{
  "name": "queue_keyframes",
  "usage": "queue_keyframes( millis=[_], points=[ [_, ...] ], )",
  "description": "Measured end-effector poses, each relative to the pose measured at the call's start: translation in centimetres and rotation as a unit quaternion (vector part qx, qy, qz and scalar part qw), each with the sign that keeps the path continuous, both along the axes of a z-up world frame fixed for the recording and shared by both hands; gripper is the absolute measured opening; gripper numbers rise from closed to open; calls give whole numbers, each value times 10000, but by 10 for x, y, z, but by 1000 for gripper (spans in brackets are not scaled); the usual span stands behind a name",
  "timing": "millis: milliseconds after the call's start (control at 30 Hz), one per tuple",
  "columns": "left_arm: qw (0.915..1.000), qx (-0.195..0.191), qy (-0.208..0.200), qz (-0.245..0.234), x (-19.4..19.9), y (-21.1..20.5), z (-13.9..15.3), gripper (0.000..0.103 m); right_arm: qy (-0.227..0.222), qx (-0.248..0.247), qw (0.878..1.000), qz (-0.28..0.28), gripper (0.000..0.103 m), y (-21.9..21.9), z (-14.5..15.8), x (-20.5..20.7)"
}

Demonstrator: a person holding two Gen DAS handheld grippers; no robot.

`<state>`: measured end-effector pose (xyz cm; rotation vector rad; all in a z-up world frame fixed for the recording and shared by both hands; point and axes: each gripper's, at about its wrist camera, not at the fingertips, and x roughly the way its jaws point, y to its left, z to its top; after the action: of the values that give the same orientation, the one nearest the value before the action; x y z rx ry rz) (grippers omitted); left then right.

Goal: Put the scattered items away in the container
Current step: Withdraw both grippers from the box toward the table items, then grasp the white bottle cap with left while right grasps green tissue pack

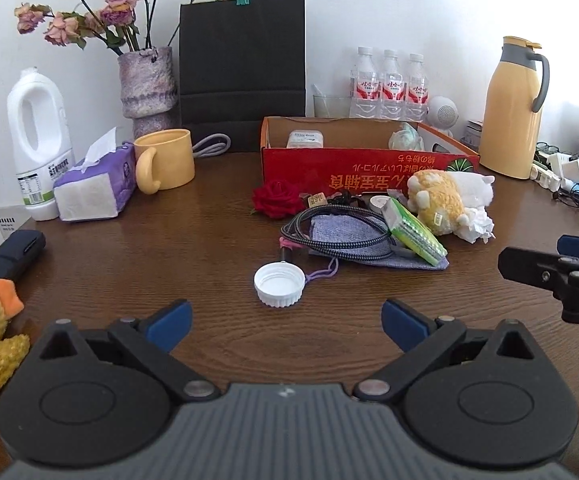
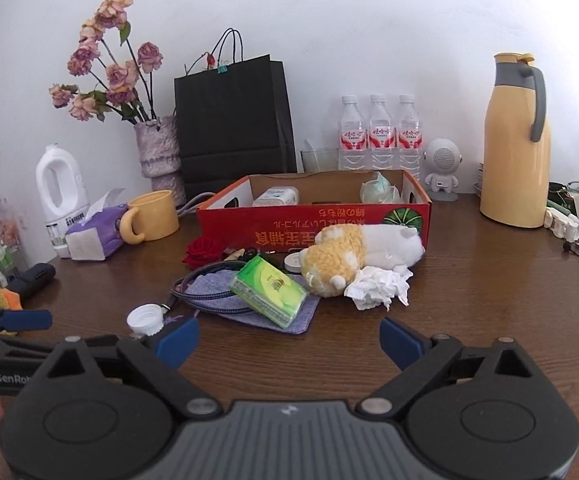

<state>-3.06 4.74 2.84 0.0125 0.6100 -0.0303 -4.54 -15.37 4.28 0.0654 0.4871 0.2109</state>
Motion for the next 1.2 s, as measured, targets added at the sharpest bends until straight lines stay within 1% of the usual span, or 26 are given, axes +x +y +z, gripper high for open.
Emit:
queue_keyframes(
  millis=[33, 67, 100, 133, 200, 233, 267, 300, 333, 367, 400, 467, 533, 600, 667, 700, 867, 933, 967, 1033, 1133, 1200],
  points=[
    [9999, -69, 133, -4, 11, 4, -3, 97, 79, -38, 9999, 54, 93, 1, -1, 10],
    [9997, -94, 246, 5, 22, 7, -6, 93, 172, -77, 9998, 102, 90, 2, -2, 21],
    [9994, -63, 332, 20, 32, 9, -9, 84, 258, -108, 9995, 158, 85, 3, -4, 32],
    [9992, -11, 395, 10, 41, 10, -11, 79, 338, -138, 9991, 231, 82, 5, -6, 41],
    [9985, -27, 537, -82, 57, 13, -16, 76, 512, -233, 9976, 404, 71, 10, -12, 60],
    [9980, -87, 606, -134, 64, 15, -18, 72, 579, -307, 9966, 496, 68, 13, -15, 68],
    [9976, -147, 662, -169, 70, 16, -20, 70, 621, -393, 9957, 556, 61, 17, -18, 75],
    [9972, -183, 703, -184, 74, 17, -21, 65, 640, -478, 9951, 576, 56, 21, -20, 81],
    [9969, -195, 729, -201, 78, 18, -22, 58, 632, -553, 9947, 587, 55, 25, -22, 85],
    [9967, -201, 750, -225, 81, 17, -23, 55, 616, -615, 9944, 594, 55, 29, -23, 89],
    [9964, -226, 773, -252, 83, 17, -24, 49, 615, -667, 9941, 595, 55, 32, -25, 93],
    [9964, -262, 754, -286, 85, 18, -26, 47, 601, -779, 9935, 576, 55, 37, -28, 100],
    [9966, -256, 733, -281, 85, 18, -26, 41, 589, -840, 9929, 599, 55, 40, -30, 104],
    [9966, -278, 727, -274, 84, 19, -26, 41, 604, -829, 9924, 678, 55, 41, -31, 108],
    [9966, -295, 711, -285, 83, 18, -26, 41, 607, -832, 9922, 703, 51, 41, -33, 109],
    [9967, -302, 705, -285, 83, 18, -25, 41, 622, -850, 9919, 710, 51, 42, -34, 110],
    [9974, -381, 580, -190, 79, 20, -20, 41, 516, -1131, 9889, 817, 49, 50, -34, 106],
    [9978, -413, 490, -137, 76, 21, -15, 41, 532, -1136, 9891, 765, 46, 51, -34, 107],
    [9981, -403, 444, -105, 74, 21, -13, 41, 533, -1151, 9892, 729, 41, 51, -35, 108],
    [9987, -360, 365, -44, 70, 21, -8, 41, 539, -1151, 9892, 729, 41, 51, -35, 109],
    [9989, -334, 328, -5, 65, 20, -5, 41, 479, -1162, 9895, 710, 34, 51, -36, 108],
    [9991, -310, 304, 7, 62, 19, -3, 41, 400, -1180, 9898, 691, 24, 52, -34, 104]
  ],
)
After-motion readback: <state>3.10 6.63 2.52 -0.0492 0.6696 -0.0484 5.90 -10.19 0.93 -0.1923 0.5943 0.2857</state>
